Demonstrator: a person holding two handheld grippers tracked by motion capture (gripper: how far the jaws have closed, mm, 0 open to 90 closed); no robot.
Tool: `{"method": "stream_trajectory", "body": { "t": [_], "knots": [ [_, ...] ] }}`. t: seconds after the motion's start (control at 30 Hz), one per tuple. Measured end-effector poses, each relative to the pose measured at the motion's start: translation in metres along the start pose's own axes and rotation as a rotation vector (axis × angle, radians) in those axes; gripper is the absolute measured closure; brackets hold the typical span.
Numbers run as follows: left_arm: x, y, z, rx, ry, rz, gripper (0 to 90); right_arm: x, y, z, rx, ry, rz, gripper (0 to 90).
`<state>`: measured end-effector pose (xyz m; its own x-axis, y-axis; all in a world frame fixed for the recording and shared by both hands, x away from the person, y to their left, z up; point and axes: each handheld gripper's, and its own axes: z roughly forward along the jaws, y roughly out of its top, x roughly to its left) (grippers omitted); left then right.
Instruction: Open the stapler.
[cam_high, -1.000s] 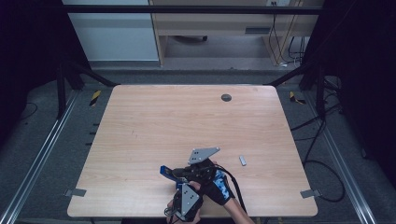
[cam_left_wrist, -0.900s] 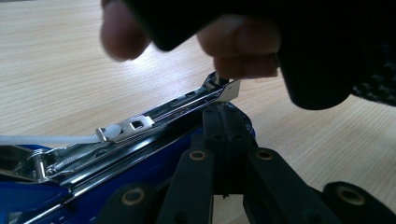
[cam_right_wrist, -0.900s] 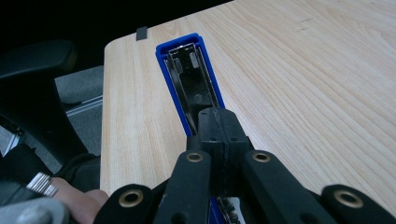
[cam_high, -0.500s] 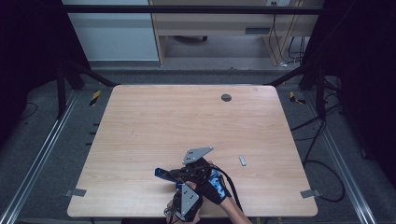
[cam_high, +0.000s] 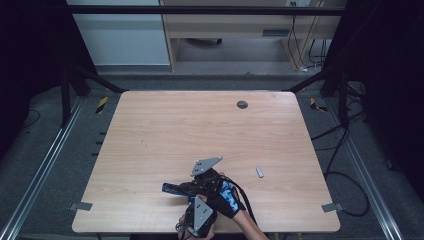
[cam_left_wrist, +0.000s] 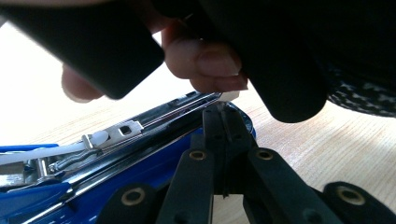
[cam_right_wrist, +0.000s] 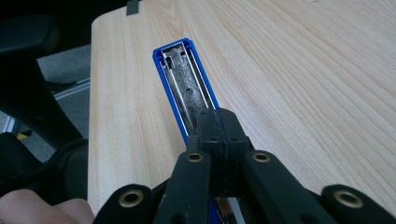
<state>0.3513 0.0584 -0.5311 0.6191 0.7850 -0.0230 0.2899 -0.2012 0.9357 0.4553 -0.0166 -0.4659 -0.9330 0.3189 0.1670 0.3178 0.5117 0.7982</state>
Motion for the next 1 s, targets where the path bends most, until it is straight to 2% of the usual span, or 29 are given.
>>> {"method": "stream_trajectory", "body": {
  "t": [0.07, 0.23, 0.4, 0.5, 0.6, 0.9, 1.0],
  "knots": [
    [0.0, 0.0, 0.0, -0.001, 0.001, 0.001, 90.0, 0.001, 0.0, 0.002, 0.009, -0.005, -0.012, 90.0],
    [0.0, 0.0, 0.0, -0.001, 0.001, 0.002, 90.0, 0.0, 0.001, 0.005, 0.025, -0.003, 0.001, 90.0],
    [0.0, 0.0, 0.0, 0.0, 0.002, 0.003, 90.0, -0.001, -0.002, 0.008, 0.062, -0.009, 0.013, 90.0],
    [0.0, 0.0, 0.0, -0.001, 0.001, 0.003, 90.0, 0.0, -0.001, 0.013, 0.093, -0.019, 0.003, 90.0],
    [0.0, 0.0, 0.0, -0.001, 0.001, 0.004, 90.0, 0.0, -0.001, 0.013, 0.1, -0.017, 0.005, 90.0],
    [0.001, -0.001, 0.0, -0.002, -0.003, -0.002, 90.0, -0.001, -0.001, 0.012, 0.09, -0.016, -0.002, 90.0],
    [0.001, -0.001, -0.001, -0.003, -0.003, 0.0, 89.9, -0.003, -0.002, 0.008, 0.059, -0.023, 0.005, 88.8]
  ]
}}
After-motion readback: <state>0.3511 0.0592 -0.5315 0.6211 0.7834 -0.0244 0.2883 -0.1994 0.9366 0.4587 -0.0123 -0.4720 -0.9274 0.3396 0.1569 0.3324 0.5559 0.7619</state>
